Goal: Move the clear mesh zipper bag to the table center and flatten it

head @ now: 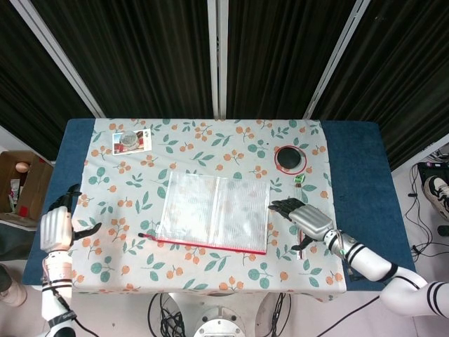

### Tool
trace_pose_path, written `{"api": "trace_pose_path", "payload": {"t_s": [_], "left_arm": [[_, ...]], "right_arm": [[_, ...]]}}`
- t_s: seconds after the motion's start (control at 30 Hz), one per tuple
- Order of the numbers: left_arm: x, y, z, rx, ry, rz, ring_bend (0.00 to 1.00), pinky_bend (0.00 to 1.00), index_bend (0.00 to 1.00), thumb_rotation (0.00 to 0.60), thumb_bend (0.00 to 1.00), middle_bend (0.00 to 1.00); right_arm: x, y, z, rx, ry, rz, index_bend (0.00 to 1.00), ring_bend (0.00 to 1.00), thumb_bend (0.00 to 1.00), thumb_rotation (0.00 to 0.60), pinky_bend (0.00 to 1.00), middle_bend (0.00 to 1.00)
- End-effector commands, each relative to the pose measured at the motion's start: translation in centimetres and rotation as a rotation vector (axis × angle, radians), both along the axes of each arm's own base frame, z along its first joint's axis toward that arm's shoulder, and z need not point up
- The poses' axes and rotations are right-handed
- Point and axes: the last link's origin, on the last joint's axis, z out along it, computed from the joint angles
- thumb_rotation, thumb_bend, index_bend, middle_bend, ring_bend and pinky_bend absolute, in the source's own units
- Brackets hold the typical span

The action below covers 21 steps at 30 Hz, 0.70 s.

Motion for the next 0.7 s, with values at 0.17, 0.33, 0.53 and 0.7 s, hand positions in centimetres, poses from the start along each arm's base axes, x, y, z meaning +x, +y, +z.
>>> {"api": "trace_pose_path", "payload": {"t_s": [0.17,0.33,0.53,0.7], "left_arm": [[-3.1,-2.3,3.5,-0.072,0.225,-0.125,0.19,0.22,0.16,0.6,0.03,0.23],[-4.7,-4.6,5.1,-0.077,0.309,-0.116,0.17,0.2,0.19,0.6,0.03,0.22],[-5.1,-8.2,5.5,-0.073,0.31,-0.069,0.15,0.19,0.19,0.6,0.03,0.19],[-4.6,-10.4,5.3,-0.066,0.293,-0.052,0.13,0.18,0.19,0.6,0.03,0.15]], "right_arm": [[-3.7,1.4,6.7,-0.461,-0.07,-0.038,0.05,0.0,0.13,0.6,0.0,0.1],[-6.0,4.4,9.2,-0.639,-0.028,-0.083,0.05,0.0,0.13,0.6,0.0,0.1],[-9.0,8.2,11.0,-0.669,-0.07,-0.154,0.05,0.0,0.14,0.6,0.0,0.09],[-10.2,10.2,11.5,-0.682,-0.122,-0.185,0.05,0.0,0.14,0.6,0.0,0.09]]}}
